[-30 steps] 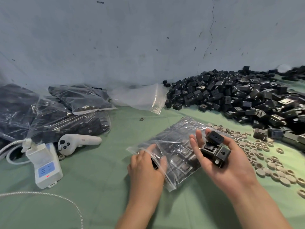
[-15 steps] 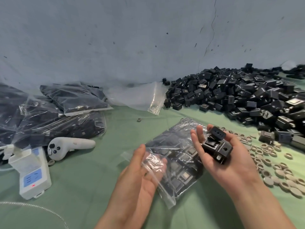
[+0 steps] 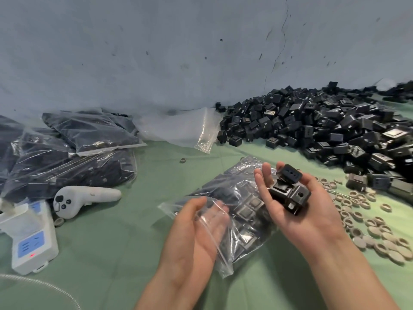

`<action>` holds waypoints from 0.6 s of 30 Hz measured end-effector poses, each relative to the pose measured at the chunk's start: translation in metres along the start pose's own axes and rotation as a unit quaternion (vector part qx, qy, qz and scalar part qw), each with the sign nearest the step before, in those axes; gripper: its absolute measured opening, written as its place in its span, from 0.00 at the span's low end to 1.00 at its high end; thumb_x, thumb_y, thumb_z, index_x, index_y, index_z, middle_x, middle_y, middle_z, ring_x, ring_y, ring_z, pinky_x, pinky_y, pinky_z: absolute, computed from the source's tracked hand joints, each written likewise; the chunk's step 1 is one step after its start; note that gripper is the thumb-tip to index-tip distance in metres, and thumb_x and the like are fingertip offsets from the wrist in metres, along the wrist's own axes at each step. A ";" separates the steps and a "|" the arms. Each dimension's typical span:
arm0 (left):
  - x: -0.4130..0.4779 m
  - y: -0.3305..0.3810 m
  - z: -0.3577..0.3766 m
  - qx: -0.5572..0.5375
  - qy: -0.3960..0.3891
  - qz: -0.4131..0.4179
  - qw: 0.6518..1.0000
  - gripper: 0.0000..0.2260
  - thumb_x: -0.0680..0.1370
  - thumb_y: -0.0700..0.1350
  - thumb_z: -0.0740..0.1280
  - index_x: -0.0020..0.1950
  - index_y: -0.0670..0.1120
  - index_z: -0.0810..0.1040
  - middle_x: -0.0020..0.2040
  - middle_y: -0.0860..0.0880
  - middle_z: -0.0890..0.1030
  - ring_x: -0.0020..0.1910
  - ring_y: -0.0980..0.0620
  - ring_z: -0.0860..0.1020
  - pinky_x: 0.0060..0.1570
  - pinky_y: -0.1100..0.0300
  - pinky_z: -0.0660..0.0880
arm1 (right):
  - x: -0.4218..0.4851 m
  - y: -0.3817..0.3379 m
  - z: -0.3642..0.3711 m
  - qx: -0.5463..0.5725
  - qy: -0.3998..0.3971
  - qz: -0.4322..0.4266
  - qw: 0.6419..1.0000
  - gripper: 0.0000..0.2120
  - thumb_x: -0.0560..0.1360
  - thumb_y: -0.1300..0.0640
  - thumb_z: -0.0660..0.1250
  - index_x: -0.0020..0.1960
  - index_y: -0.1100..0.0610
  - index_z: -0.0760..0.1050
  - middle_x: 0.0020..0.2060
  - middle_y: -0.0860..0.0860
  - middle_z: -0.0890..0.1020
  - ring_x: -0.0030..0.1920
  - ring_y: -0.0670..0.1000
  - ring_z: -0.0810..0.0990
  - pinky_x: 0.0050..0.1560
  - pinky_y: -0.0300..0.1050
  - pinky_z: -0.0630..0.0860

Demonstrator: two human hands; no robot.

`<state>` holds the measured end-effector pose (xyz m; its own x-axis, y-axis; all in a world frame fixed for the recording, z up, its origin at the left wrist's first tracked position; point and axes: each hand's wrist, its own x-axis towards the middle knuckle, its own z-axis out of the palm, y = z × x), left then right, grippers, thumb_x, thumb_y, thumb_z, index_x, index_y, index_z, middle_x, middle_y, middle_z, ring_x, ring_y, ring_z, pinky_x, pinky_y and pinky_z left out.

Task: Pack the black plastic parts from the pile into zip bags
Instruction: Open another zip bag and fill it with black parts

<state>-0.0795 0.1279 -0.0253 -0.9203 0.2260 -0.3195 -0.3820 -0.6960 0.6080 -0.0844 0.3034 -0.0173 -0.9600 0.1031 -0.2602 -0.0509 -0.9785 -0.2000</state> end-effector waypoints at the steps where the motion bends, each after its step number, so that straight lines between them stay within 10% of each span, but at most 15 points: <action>1: 0.000 0.000 0.001 -0.003 -0.001 -0.003 1.000 0.04 0.76 0.39 0.67 0.49 0.40 0.77 0.51 0.36 0.83 0.54 0.41 0.82 0.42 0.54 0.83 | -0.002 0.001 0.001 -0.003 -0.003 0.001 1.000 0.18 0.80 0.57 0.62 0.67 0.62 0.75 0.56 0.64 0.82 0.52 0.60 0.85 0.57 0.57 0.81; 11: -0.015 0.008 -0.023 0.058 0.121 0.115 0.984 0.06 0.79 0.39 0.62 0.54 0.40 0.75 0.49 0.40 0.84 0.43 0.47 0.85 0.42 0.55 0.82 | -0.018 0.002 -0.004 -0.027 -0.075 0.102 0.992 0.21 0.77 0.52 0.67 0.69 0.54 0.73 0.57 0.54 0.79 0.43 0.49 0.78 0.29 0.31 0.75; 14: -0.019 0.003 -0.029 0.308 0.247 0.268 0.879 0.11 0.81 0.43 0.61 0.63 0.50 0.73 0.47 0.52 0.80 0.41 0.55 0.79 0.45 0.64 0.74 | -0.023 0.009 -0.006 -0.084 -0.084 0.114 0.986 0.15 0.77 0.50 0.67 0.61 0.56 0.75 0.53 0.54 0.80 0.41 0.48 0.77 0.25 0.31 0.71; 18: -0.034 -0.007 -0.016 0.383 0.134 0.380 0.831 0.09 0.81 0.47 0.63 0.58 0.60 0.73 0.44 0.61 0.79 0.39 0.60 0.79 0.40 0.72 0.73 | -0.034 0.021 -0.005 -0.210 -0.096 0.069 0.971 0.17 0.73 0.49 0.73 0.53 0.61 0.81 0.49 0.58 0.80 0.39 0.49 0.77 0.23 0.34 0.71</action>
<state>-0.0441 0.1142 -0.0302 -0.9077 -0.3115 0.2810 0.2653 0.0927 0.9597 -0.0510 0.2799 -0.0177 -0.9855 -0.0979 -0.1388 0.1592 -0.8174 -0.5537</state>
